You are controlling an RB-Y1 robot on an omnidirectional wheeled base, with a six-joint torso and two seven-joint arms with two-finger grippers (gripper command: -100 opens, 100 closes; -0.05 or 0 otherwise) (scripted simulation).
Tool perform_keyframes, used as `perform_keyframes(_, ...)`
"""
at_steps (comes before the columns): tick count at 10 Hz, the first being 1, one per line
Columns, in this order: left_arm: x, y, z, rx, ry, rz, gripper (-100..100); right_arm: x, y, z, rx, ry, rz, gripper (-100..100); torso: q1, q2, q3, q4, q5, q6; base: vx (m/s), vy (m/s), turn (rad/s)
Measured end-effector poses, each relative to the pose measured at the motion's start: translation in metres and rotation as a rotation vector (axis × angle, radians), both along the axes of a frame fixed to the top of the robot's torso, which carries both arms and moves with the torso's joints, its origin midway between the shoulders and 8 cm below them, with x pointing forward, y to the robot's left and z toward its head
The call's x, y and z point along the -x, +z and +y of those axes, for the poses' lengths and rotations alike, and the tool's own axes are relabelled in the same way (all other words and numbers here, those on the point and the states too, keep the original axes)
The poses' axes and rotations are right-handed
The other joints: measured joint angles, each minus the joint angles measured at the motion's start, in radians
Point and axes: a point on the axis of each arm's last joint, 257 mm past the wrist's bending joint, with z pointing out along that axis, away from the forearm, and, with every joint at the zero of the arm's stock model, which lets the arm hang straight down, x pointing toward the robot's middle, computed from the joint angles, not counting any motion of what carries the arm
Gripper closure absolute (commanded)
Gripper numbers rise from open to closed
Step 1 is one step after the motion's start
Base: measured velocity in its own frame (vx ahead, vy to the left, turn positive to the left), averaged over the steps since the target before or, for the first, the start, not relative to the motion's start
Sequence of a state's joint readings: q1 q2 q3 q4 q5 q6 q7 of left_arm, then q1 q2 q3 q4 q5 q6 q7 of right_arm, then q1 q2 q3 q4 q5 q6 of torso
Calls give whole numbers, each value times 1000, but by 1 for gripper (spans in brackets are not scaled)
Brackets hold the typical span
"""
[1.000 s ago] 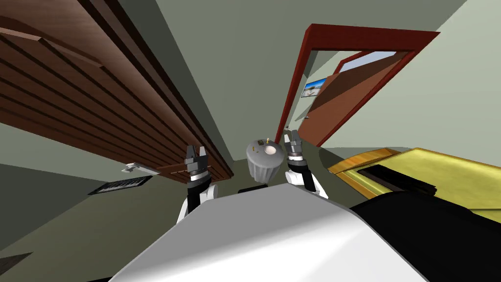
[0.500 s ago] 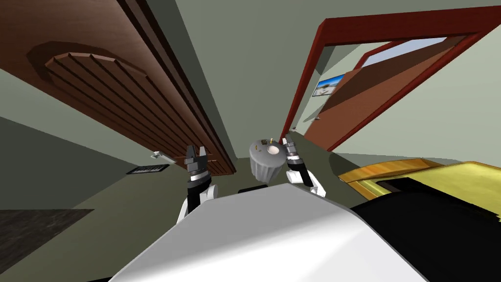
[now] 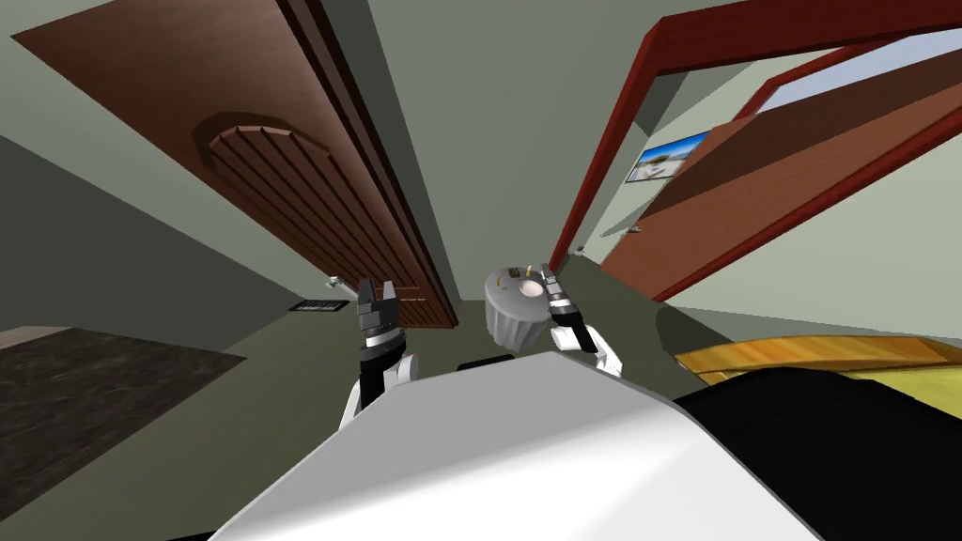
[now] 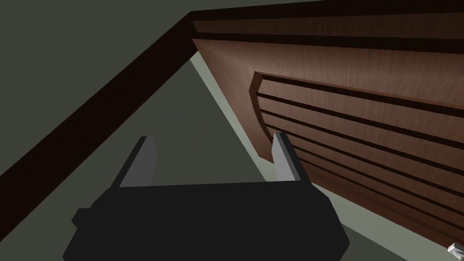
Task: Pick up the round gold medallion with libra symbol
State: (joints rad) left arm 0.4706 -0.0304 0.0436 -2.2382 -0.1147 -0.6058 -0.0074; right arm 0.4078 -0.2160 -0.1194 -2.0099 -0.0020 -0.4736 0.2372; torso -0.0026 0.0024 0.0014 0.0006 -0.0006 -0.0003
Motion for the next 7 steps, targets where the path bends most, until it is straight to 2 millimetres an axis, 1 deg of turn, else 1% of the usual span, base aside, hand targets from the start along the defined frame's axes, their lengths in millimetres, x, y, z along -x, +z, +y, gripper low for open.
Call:
perform_keyframes(1, 0, 0, 0, 0, 0, 0, 0, -4, -6, -4, 13, -10, 19, -100, 0, -1, 0, 0, 0, 1, -43, -17, 223)
perform_keyframes(2, 0, 0, 0, 0, 0, 0, 0, -13, -17, -11, 33, -24, 45, -100, 0, -1, 0, 0, 0, 0, -35, -17, 122)
perform_keyframes(3, 0, 0, 0, 0, 0, 0, 0, -16, -29, -16, 45, -35, 70, -100, 0, -1, 0, 0, 0, 1, -38, -20, 308)
perform_keyframes(6, 0, 0, 0, 0, 0, 0, 0, -29, -54, -32, 98, -75, 150, -100, 0, -1, 0, 0, 0, 0, -39, -21, 146)
perform_keyframes(7, 0, 0, 0, 0, 0, 0, 0, -33, -66, -36, 108, -86, 176, -100, 0, -1, -1, 0, 0, 1, -39, -13, 250)
